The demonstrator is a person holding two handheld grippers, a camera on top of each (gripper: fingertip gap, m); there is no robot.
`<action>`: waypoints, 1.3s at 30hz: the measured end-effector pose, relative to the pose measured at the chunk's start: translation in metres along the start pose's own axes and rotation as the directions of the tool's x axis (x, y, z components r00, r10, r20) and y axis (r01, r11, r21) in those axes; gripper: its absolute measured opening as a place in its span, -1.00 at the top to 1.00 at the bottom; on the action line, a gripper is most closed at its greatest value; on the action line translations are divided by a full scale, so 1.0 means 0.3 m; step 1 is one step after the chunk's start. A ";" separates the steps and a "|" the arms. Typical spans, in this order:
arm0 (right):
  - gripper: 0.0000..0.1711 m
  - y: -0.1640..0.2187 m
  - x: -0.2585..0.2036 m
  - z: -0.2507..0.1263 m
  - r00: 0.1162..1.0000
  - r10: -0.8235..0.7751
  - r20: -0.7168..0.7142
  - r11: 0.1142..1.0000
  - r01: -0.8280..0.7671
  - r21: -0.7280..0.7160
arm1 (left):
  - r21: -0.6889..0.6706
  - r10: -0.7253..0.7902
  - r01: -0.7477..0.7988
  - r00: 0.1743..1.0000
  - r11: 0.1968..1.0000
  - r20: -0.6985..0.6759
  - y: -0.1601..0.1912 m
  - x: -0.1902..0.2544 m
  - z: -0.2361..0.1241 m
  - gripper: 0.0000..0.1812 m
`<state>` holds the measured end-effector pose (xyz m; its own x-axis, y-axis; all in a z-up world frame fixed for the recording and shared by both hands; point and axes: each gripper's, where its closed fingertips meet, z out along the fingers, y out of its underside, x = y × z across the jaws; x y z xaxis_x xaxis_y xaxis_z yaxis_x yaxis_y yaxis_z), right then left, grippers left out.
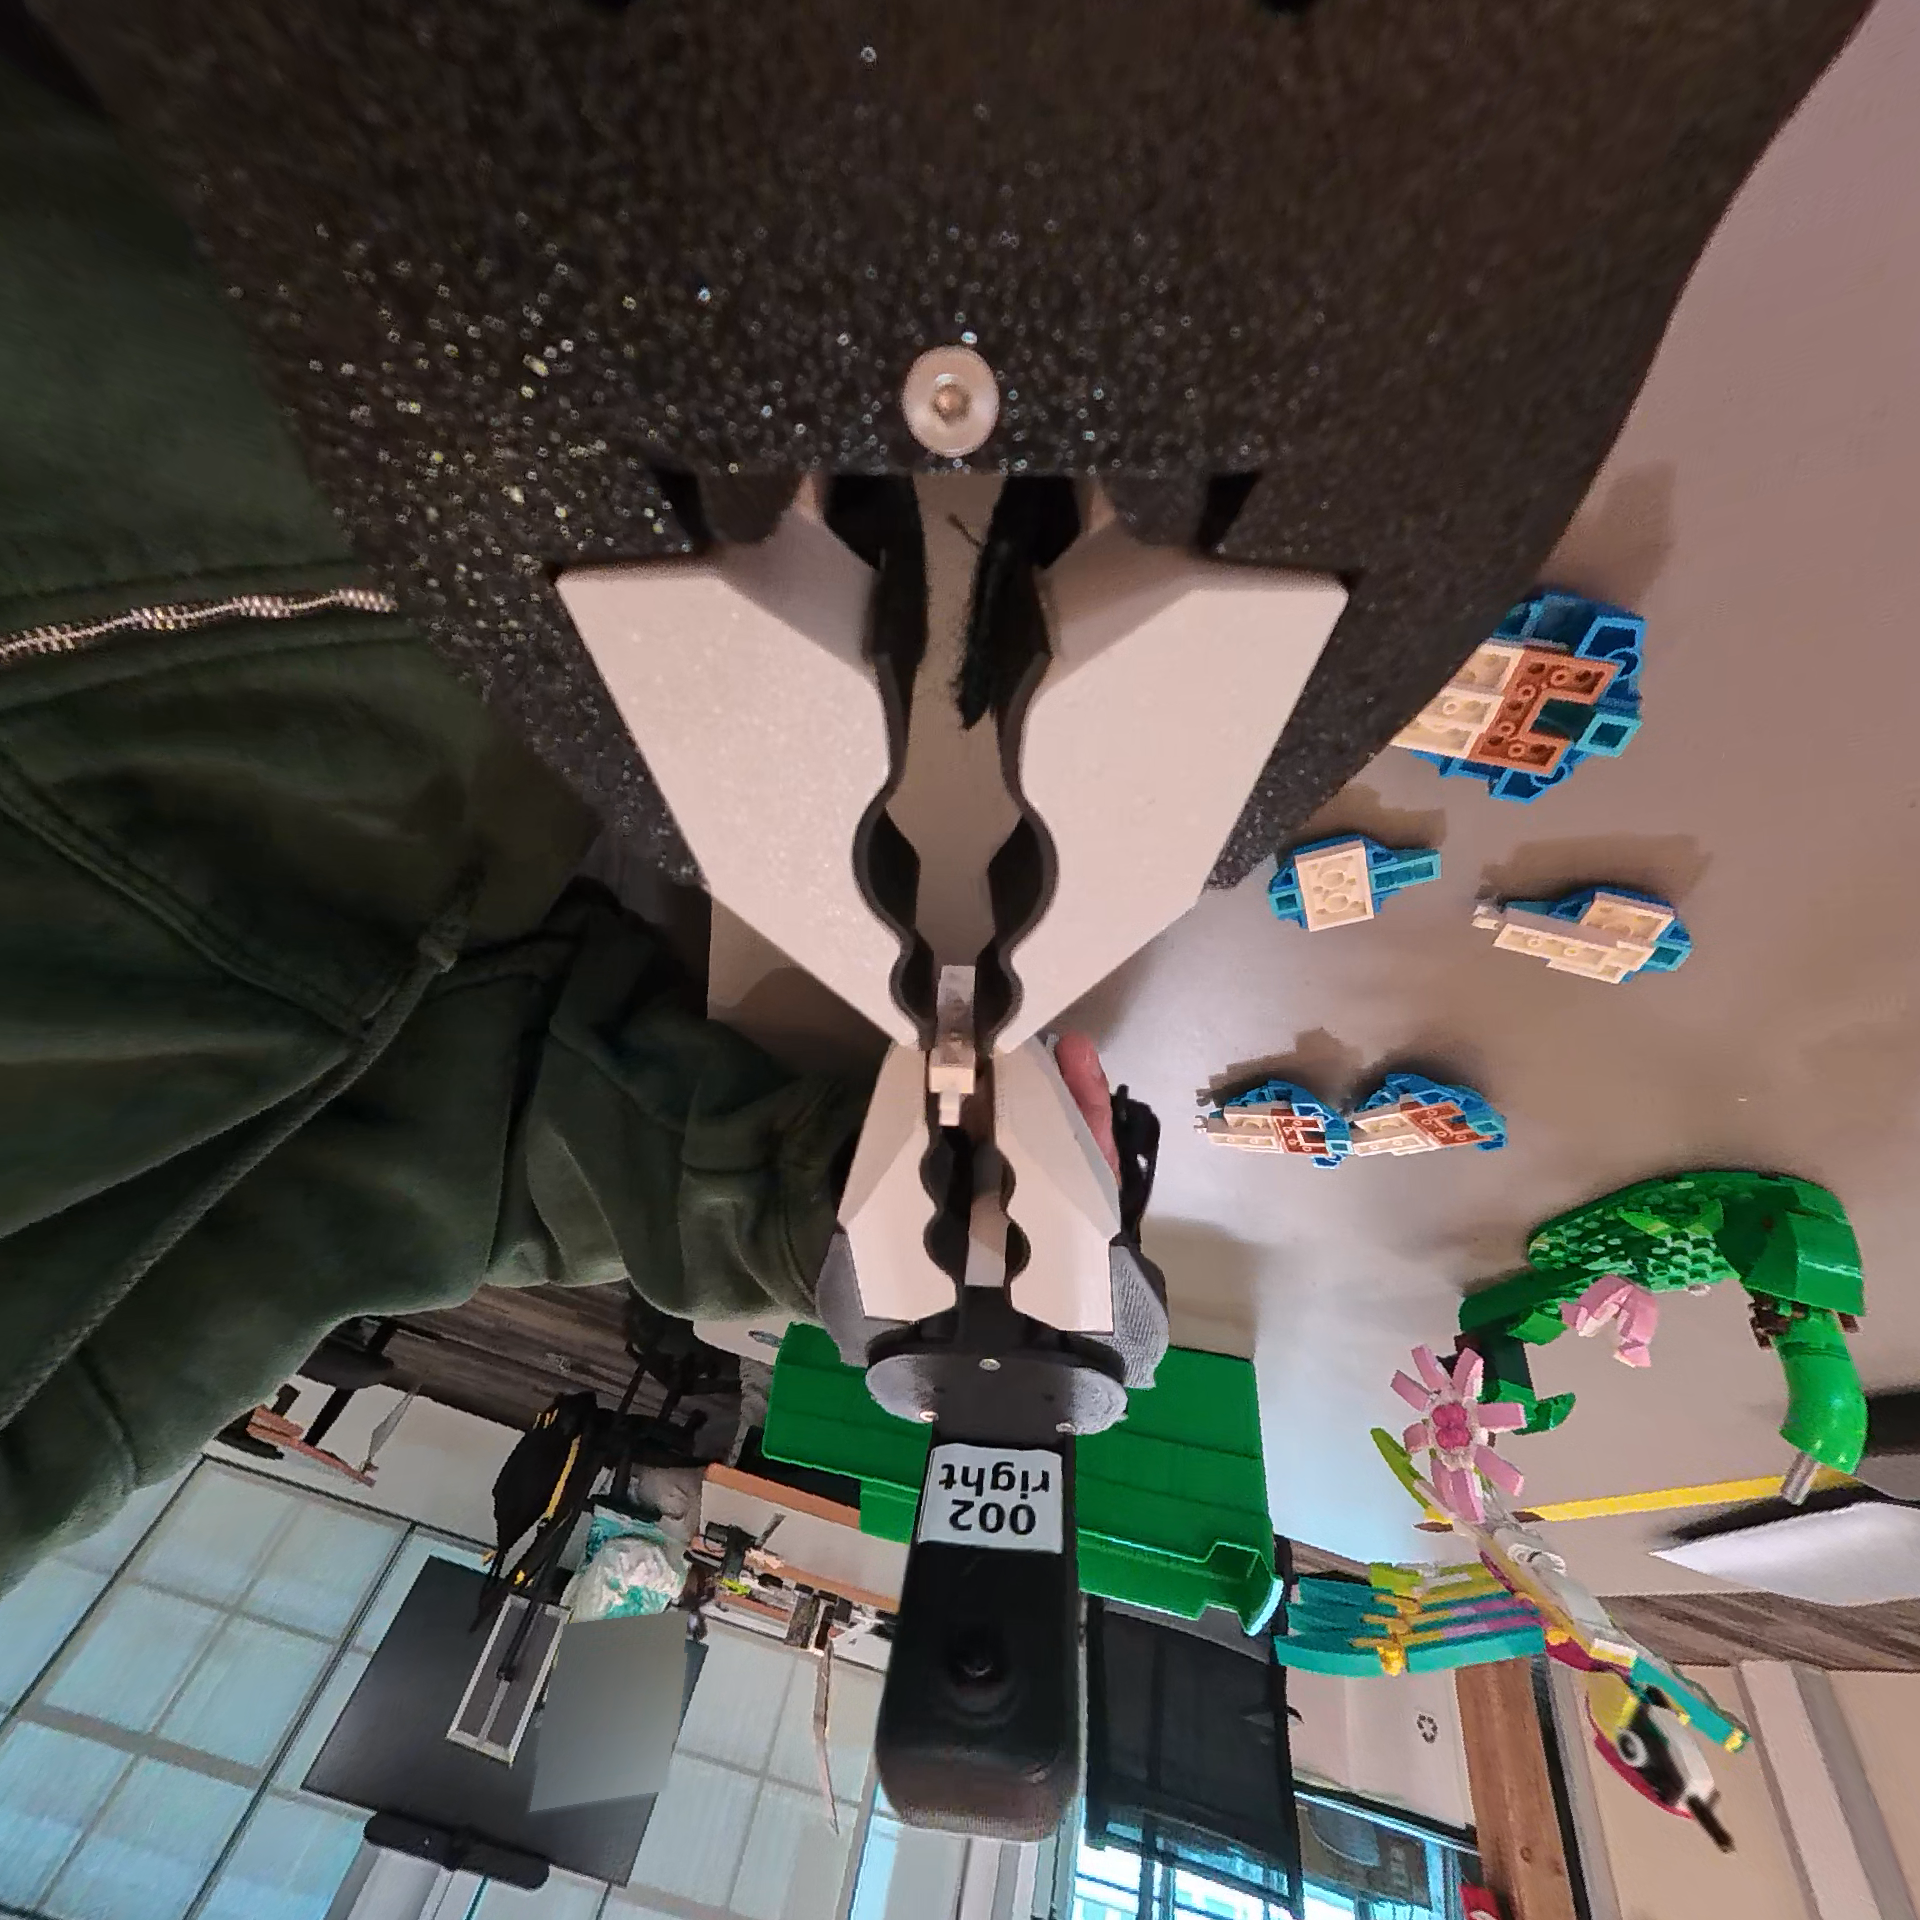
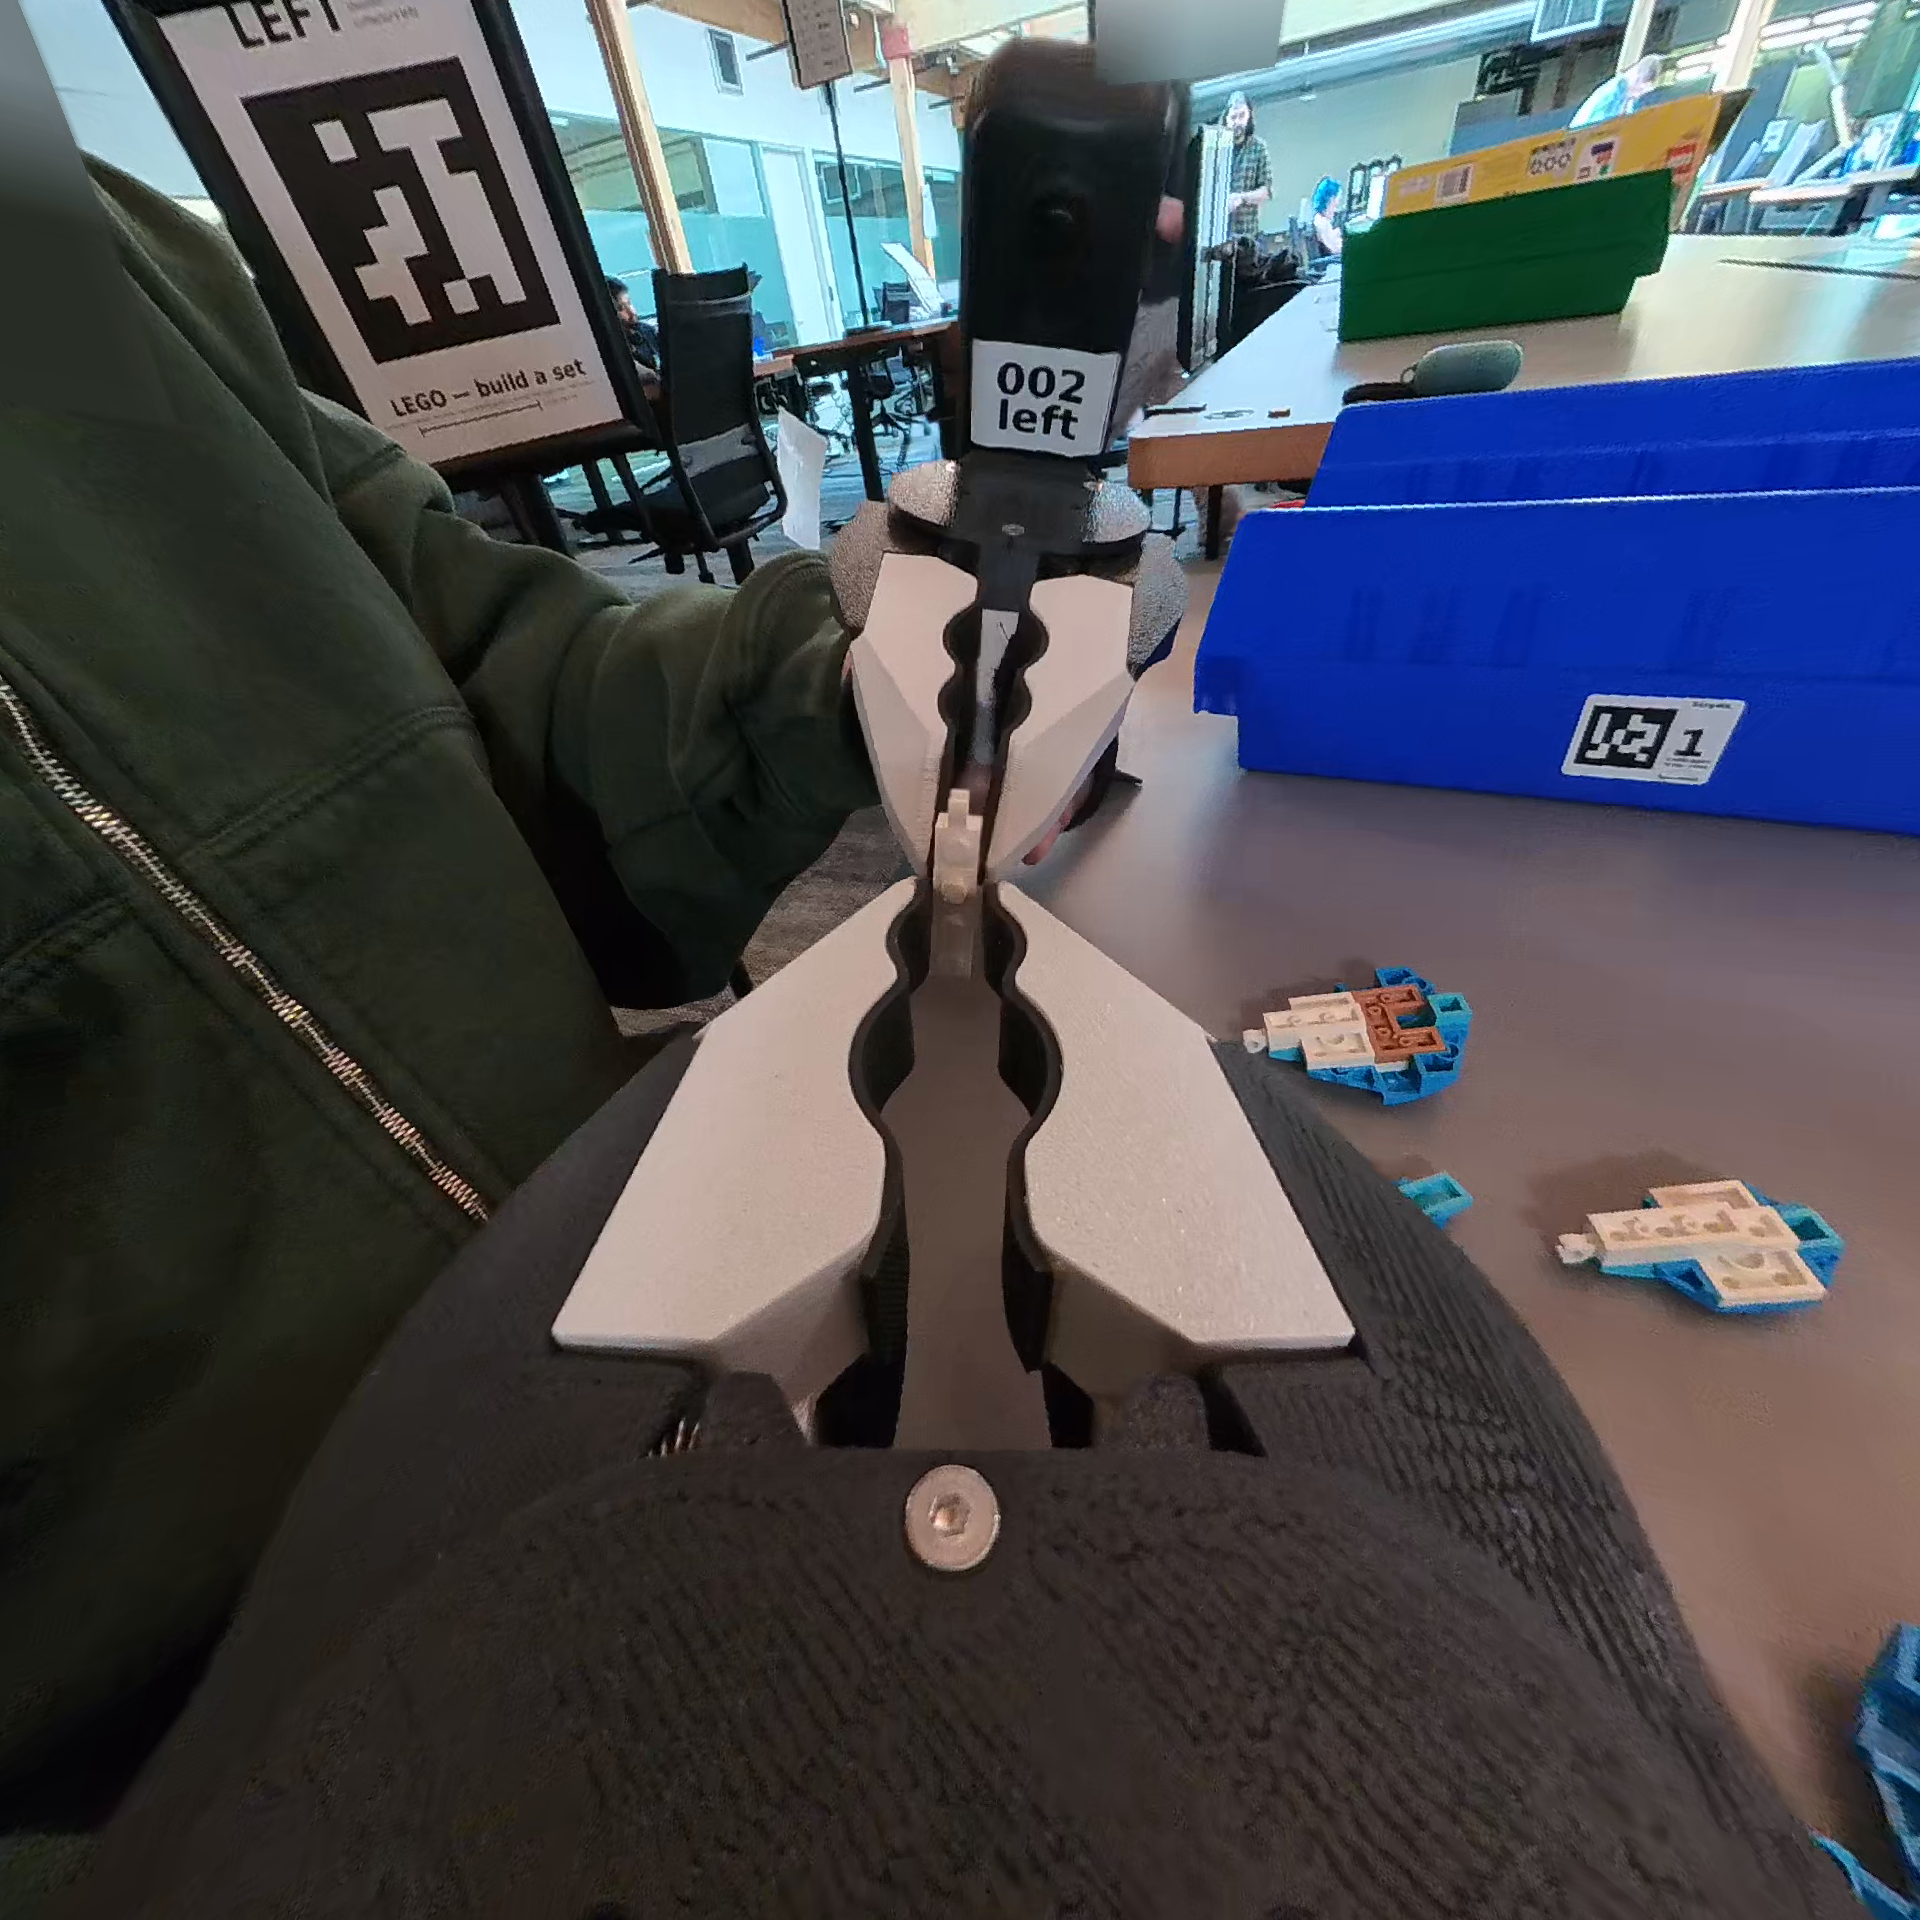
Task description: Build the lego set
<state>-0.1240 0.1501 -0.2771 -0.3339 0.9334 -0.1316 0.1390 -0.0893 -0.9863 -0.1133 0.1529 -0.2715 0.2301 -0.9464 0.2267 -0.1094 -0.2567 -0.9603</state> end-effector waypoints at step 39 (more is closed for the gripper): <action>0.94 -0.089 0.156 -0.030 -0.131 -0.956 -0.263 0.099 0.700 -0.707 | 0.154 -0.060 0.029 0.978 0.988 0.201 -0.075 -0.097 -0.028 0.76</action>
<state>-0.1348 0.1992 -0.2561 0.1562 0.0546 0.9862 0.4388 0.8907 -0.1188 -0.1255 0.1844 -0.2553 0.4264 -0.8702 0.2469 0.0472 -0.2512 -0.9668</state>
